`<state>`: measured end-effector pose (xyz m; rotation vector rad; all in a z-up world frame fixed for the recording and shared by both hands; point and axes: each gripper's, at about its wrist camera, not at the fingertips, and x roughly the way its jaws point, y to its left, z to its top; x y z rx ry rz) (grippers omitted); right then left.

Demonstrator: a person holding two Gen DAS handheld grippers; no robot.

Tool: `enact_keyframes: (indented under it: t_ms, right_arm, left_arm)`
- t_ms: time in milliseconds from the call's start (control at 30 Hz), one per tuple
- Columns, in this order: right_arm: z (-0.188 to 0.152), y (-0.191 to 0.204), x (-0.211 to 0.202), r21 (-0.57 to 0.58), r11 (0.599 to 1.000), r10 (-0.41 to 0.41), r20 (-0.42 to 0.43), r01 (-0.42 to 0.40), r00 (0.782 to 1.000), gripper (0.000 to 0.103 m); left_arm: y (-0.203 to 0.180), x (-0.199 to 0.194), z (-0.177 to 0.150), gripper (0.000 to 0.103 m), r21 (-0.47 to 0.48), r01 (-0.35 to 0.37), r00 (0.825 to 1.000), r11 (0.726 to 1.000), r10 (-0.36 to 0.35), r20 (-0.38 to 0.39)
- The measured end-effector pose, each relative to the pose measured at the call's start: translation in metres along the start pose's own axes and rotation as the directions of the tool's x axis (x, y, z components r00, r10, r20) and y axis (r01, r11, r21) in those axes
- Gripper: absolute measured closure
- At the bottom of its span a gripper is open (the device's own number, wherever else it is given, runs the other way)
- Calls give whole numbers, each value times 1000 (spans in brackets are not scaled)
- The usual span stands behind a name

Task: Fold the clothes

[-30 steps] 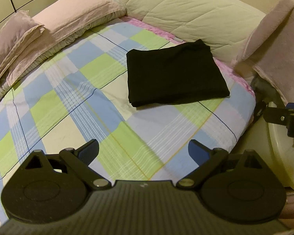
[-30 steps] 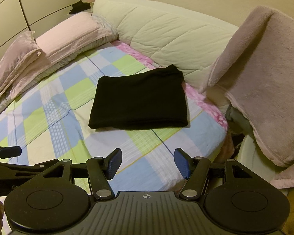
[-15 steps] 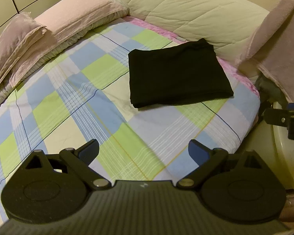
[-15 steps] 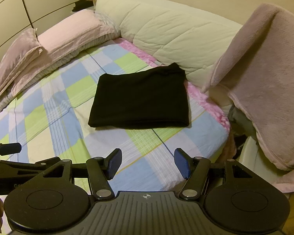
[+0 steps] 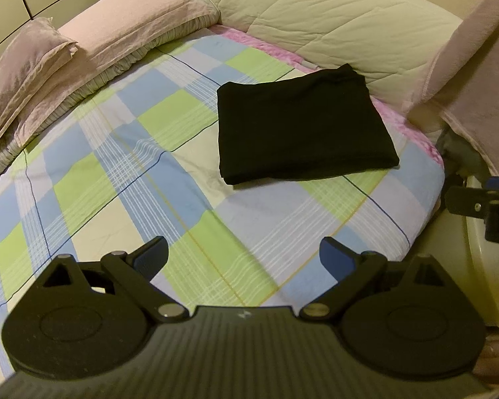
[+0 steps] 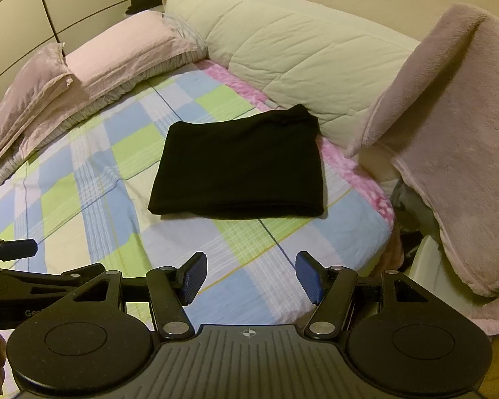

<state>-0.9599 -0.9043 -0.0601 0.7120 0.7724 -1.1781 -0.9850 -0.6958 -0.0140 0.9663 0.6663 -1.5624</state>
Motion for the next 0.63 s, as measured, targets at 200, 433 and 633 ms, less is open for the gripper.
enact_keyframes:
  t_ms: [200,433,633]
  right_arm:
    - [1,0,5,-2,1000,3,-6,-3,1000,40]
    - [5,-3,7,3,1000,4,5,-4,1000,40]
    - [9,-6,10,0,1000,6,6,-6,1000,40]
  left_arm:
    - [-1,3,2,7,-5,-2,1000,1000,1,-4]
    - [-2,6,4,7,-7,-6,1000,1000,6,-3]
    - [-6,7,7,7,-10,-1,1000,1000,2,19]
